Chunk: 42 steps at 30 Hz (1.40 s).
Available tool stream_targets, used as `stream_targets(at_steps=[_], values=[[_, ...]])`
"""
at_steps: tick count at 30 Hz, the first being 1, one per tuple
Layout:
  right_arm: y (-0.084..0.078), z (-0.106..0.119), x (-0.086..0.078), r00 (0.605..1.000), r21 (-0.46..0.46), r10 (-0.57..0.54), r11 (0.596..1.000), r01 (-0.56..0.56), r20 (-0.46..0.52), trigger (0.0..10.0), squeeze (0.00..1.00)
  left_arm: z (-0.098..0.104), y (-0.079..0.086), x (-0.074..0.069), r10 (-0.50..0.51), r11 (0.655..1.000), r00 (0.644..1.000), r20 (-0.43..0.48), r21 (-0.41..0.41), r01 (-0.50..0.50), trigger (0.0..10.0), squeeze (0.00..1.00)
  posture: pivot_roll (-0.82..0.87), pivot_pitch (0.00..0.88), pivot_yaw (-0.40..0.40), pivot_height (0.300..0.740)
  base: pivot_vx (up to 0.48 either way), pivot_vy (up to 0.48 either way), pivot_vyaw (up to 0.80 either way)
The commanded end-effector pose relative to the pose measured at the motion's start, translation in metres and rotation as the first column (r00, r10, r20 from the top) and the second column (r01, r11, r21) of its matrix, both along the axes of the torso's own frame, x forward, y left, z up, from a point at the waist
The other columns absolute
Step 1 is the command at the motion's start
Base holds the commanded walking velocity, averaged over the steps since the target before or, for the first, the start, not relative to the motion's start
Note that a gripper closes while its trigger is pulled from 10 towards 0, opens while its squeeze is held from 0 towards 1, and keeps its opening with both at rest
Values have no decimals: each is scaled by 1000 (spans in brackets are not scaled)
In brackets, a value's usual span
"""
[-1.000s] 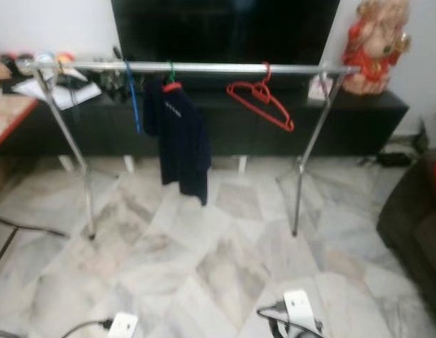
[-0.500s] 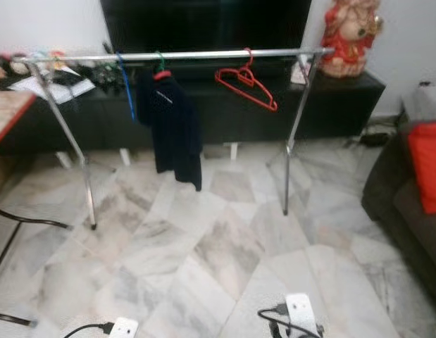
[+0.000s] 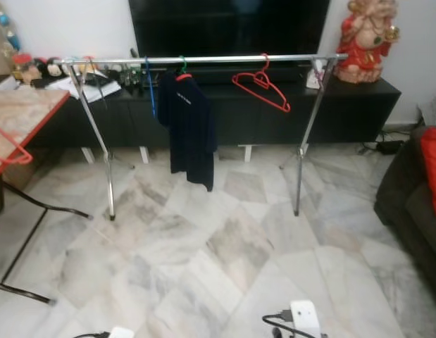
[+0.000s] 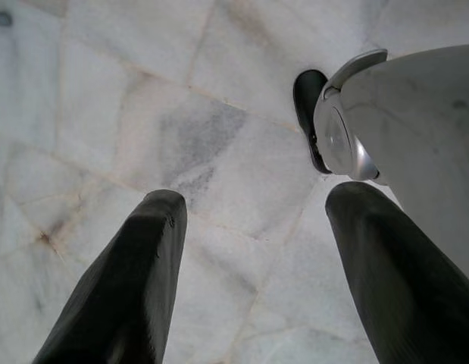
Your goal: Hang hanger
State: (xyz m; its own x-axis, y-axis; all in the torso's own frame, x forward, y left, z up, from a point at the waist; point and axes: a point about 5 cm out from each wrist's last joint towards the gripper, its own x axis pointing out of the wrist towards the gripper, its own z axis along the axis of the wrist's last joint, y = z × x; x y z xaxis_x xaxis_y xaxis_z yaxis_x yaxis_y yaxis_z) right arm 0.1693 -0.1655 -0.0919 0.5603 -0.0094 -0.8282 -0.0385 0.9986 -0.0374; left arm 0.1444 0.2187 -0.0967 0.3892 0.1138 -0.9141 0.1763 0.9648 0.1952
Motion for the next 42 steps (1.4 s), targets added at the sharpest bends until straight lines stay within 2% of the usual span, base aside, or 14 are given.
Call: stream_targets(at_steps=[1, 11, 31, 42], values=[[-3, 0, -1, 1000, 3, -14, 1000, 14, 1, 10000, 0, 1, -3, 4, 0, 1000, 1000, 15, -8, 0, 10000, 0, -36, 0, -41, 740, 0, 0, 0], [-1, -1, -3, 1000, 5, -18, 1000, 18, -16, 10000, 0, 1, -4, 5, 1, 1000, 1000, 19, -10, 0, 10000, 0, -38, 0, -39, 740, 0, 0, 0], [-2, -2, -4, 1000, 0, 6, 1000, -6, -29, 10000, 0, 2, -1, 5, 12, 1000, 1000, 22, -11, -11, 10000, 0, -33, 0, -44, 740, 0, 0, -668], [-2, -2, -4, 999, 0, 13, 1000, -13, -32, 10000, 0, -3, 3, -10, 13, 1000, 1000, -22, -1, -13, 10000, 0, -32, 0, -43, 740, 236, 0, -656]])
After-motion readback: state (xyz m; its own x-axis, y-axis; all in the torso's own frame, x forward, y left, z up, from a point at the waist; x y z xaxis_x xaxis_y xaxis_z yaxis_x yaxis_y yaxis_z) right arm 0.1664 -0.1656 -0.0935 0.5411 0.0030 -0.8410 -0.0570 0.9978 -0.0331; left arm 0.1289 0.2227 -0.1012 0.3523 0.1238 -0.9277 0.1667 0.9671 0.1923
